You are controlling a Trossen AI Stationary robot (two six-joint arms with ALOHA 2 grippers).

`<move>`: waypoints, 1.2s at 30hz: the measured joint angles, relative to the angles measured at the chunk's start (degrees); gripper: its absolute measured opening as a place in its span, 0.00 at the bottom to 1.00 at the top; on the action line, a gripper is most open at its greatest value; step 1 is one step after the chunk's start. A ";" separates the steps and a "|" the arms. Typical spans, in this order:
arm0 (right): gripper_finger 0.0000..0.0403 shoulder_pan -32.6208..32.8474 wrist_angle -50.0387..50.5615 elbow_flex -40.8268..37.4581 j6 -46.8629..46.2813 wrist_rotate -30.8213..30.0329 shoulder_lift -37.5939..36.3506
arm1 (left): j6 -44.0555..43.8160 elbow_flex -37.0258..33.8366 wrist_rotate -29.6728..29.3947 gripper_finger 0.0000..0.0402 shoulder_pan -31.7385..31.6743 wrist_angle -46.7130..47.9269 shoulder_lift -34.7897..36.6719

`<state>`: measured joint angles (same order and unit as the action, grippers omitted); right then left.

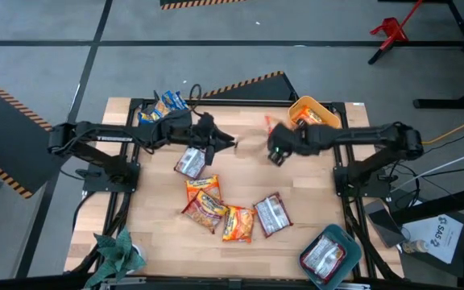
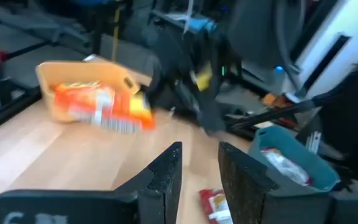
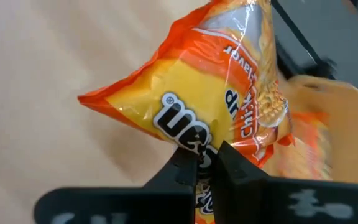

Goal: Sort Maruchan noodles
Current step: Put the orange noodle pack into the yellow bin

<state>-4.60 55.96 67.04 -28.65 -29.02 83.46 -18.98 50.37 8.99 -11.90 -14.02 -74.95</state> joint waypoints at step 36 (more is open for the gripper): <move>0.01 -27.74 14.41 1.80 -8.36 -2.34 11.75 | 1.59 -0.04 -2.92 0.25 0.02 3.26 0.24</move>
<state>-32.34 70.37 68.84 -37.01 -31.37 95.21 -17.39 50.33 6.07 -11.88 -10.76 -74.72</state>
